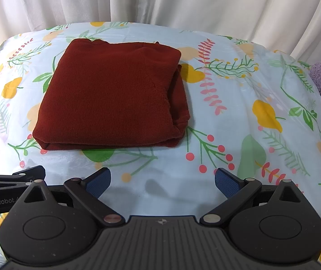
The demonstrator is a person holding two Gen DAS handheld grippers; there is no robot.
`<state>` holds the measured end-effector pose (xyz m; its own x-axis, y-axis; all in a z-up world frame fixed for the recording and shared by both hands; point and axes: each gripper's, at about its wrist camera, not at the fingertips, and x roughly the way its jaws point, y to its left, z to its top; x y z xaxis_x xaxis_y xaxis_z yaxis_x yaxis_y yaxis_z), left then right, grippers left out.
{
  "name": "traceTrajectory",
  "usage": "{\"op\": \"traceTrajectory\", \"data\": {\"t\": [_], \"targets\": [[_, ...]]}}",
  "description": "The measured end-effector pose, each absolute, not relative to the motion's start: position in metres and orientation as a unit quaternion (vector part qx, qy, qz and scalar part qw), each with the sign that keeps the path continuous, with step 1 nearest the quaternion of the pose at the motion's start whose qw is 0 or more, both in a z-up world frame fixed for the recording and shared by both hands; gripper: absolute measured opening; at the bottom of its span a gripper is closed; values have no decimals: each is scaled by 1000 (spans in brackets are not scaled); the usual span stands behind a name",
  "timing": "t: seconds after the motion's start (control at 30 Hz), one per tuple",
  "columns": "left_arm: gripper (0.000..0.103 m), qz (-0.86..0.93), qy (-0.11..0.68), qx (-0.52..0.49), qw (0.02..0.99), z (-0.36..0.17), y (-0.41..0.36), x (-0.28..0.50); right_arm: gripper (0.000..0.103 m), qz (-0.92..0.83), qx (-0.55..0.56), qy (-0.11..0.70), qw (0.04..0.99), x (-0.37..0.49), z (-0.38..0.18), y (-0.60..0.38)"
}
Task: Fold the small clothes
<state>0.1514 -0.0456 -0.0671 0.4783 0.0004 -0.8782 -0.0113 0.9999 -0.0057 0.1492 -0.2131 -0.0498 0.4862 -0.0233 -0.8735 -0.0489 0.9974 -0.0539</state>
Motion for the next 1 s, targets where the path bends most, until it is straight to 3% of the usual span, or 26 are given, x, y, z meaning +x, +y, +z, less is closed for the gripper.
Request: {"op": "traceTrajectory", "data": {"t": [1.0], "targets": [[102, 1, 510, -3, 860, -67, -49, 155, 99, 1, -32, 506, 862, 150, -50, -214]]}}
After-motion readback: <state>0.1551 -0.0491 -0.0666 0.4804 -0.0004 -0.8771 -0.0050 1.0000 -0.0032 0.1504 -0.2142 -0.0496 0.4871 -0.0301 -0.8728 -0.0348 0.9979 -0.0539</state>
